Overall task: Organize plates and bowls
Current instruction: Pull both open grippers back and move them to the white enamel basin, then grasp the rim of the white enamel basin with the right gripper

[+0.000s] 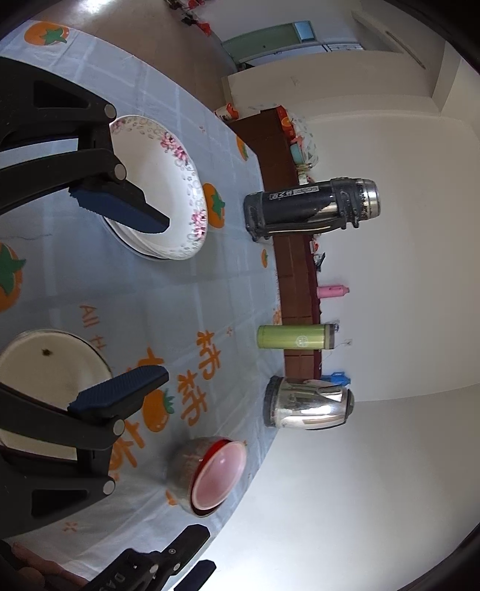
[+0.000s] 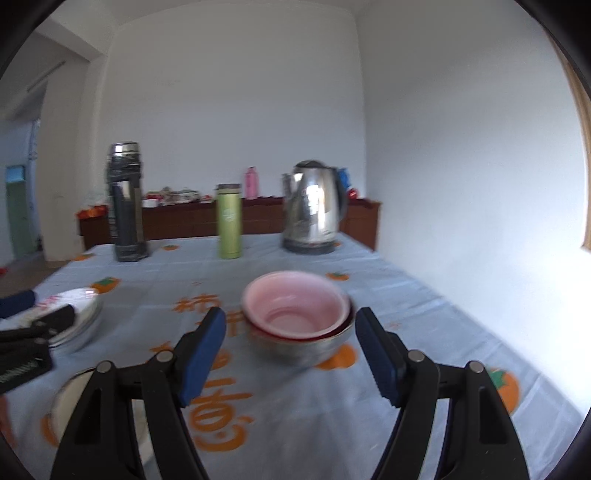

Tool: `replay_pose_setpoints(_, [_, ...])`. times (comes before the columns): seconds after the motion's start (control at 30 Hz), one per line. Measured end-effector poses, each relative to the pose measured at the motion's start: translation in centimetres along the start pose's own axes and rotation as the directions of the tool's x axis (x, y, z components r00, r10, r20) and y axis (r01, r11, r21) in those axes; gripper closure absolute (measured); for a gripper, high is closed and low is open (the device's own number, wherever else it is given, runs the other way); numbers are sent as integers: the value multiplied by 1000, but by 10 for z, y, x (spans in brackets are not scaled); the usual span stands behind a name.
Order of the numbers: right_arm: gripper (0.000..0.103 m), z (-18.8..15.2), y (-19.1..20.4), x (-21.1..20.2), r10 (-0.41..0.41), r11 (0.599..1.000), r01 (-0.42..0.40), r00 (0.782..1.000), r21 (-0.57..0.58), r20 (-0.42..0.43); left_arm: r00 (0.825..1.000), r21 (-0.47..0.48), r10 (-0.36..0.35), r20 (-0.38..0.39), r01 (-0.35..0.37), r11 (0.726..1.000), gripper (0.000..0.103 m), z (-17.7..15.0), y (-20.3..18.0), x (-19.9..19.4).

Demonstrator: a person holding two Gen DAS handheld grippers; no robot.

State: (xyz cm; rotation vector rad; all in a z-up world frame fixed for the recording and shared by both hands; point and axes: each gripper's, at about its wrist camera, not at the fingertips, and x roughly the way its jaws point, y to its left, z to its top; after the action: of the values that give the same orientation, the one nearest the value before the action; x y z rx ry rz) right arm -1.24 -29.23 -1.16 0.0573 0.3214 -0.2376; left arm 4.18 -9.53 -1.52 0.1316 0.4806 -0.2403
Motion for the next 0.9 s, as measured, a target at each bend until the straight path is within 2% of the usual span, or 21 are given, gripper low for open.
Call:
replay_pose_setpoints(0.1, [31, -5, 6, -4, 62, 998, -62, 998, 17, -33, 1000, 1, -5, -23, 5, 1000, 27, -4, 6, 0])
replay_pose_setpoints(0.23, [40, -13, 17, -5, 133, 991, -130, 987, 38, -93, 998, 21, -14, -54, 15, 1000, 27, -11, 10, 1])
replay_pose_setpoints(0.3, [46, -16, 20, -2, 170, 985, -163, 977, 63, -128, 998, 35, -16, -64, 19, 999, 27, -14, 10, 0])
replay_pose_setpoints(0.37, [57, -21, 23, 2, 209, 976, -194, 962, 100, -173, 997, 43, -21, -73, 25, 999, 27, -17, 9, 1])
replay_pose_setpoints(0.57, [60, -33, 24, 4, 293, 948, -251, 929, 195, -227, 993, 49, -44, -111, 49, 998, 27, -21, 7, 3])
replay_pose_setpoints(0.73, [60, -42, 35, 4, 311, 945, -268, 915, 187, -259, 992, 87, -33, -122, 43, 995, 27, -26, -1, 4])
replay_pose_setpoints(0.9, [60, -45, 42, 5, 310, 947, -271, 910, 172, -274, 991, 98, -30, -133, 43, 994, 27, -28, -3, 7])
